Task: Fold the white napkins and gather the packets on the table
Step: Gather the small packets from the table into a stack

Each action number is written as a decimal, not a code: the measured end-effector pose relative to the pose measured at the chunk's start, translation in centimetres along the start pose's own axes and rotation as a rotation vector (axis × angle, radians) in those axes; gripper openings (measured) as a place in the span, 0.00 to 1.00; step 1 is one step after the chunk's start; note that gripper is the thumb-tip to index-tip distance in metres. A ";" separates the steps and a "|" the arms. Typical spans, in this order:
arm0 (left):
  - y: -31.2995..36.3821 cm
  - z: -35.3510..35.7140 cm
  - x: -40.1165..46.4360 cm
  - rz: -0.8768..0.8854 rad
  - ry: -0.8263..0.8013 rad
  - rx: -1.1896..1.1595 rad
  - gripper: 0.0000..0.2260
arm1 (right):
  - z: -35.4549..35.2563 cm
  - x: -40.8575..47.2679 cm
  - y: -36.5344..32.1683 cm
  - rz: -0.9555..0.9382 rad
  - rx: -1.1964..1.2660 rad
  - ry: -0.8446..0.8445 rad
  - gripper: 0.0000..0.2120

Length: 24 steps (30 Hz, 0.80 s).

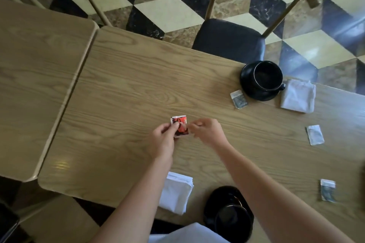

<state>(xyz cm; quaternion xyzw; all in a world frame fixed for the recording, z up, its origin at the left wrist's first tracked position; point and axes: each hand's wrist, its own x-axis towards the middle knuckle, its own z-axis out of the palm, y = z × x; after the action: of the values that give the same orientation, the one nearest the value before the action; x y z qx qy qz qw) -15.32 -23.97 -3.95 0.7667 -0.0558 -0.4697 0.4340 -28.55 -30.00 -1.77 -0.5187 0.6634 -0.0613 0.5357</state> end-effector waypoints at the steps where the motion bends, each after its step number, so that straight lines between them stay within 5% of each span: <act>1: 0.2 0.8 -0.1 -0.008 -0.021 0.000 0.06 | -1.5 0.6 0.5 0.035 0.045 0.091 0.08; 5: 1.1 2.6 -0.2 -0.023 -0.101 0.006 0.08 | -7.9 3.9 2.7 0.180 0.172 0.578 0.09; 7: 1.3 3.2 -0.3 -0.046 -0.120 0.010 0.07 | -9.8 5.2 3.6 0.253 0.169 0.680 0.10; 13: 1.2 4.3 -0.5 -0.119 -0.128 -0.008 0.09 | -9.9 7.7 5.2 0.340 0.071 0.658 0.17; 24: 1.2 5.2 -2.0 -0.192 -0.255 0.013 0.07 | -9.0 2.3 4.5 0.250 0.268 0.410 0.08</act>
<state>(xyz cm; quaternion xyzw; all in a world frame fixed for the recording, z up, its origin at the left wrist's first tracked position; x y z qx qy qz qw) -20.02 -26.87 -2.65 0.7055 -0.0399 -0.6024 0.3712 -38.09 -33.97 -2.35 -0.3341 0.8029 -0.1856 0.4574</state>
